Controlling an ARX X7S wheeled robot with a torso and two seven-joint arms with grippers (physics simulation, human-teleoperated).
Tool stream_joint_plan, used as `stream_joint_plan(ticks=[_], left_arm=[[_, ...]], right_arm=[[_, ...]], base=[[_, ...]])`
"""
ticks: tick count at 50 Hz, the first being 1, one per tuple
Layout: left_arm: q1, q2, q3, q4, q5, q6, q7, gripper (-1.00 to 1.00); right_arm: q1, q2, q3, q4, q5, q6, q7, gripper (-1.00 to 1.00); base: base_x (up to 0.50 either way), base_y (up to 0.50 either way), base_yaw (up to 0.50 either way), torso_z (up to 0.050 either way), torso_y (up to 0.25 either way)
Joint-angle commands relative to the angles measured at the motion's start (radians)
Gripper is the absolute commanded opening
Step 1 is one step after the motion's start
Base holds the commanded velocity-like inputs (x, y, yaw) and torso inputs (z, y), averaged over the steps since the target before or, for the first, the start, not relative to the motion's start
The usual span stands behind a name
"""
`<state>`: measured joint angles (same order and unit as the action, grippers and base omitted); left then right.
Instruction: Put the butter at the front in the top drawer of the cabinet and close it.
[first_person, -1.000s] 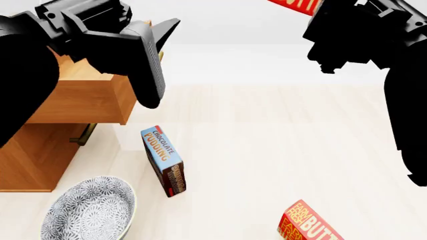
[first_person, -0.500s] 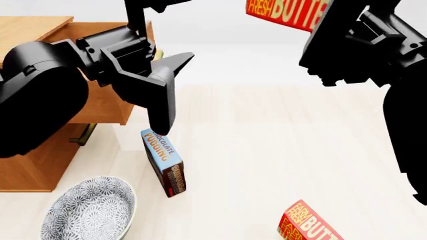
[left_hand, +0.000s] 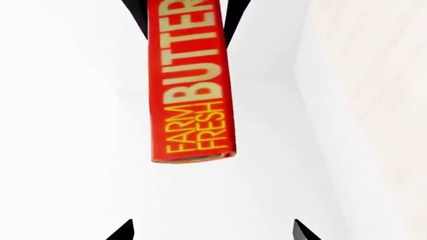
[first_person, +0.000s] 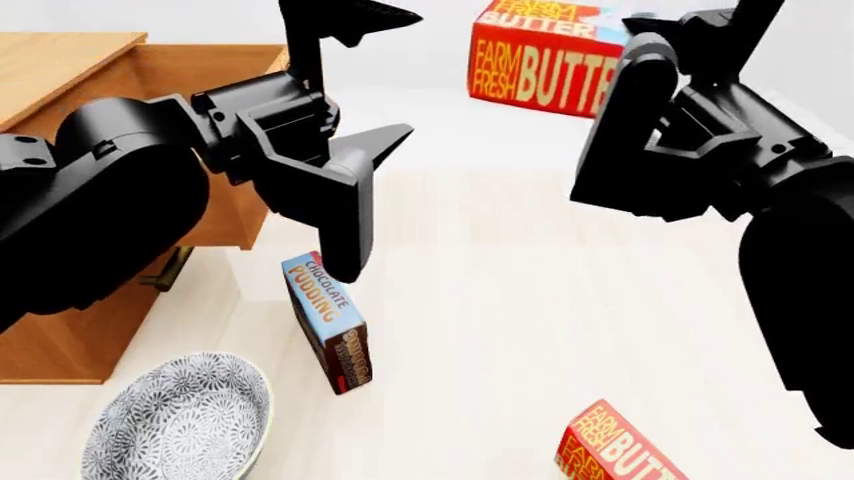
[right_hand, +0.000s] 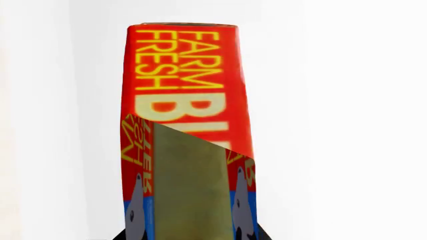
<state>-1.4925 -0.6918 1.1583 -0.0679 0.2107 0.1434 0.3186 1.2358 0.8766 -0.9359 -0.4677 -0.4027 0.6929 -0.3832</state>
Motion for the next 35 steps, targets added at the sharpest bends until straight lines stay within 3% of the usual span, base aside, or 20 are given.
stream_joint_plan(ticks=[1,35], left_arm=[[0.004,0.022,0.001,-0.011,-0.021,0.011,0.006,1.0],[0.036,0.056,0.014,-0.045,-0.034,0.04,-0.006,1.0]], right_arm=[[0.011,0.014,-0.008,-0.015,-0.121,-0.032,0.017,-1.0],[-0.03,0.004,-0.013,-0.097,-0.109,0.004,-0.015,-1.0]], base=[[0.0,0.0,0.0,0.0,0.011],[0.0,0.0,0.0,0.001,0.001]])
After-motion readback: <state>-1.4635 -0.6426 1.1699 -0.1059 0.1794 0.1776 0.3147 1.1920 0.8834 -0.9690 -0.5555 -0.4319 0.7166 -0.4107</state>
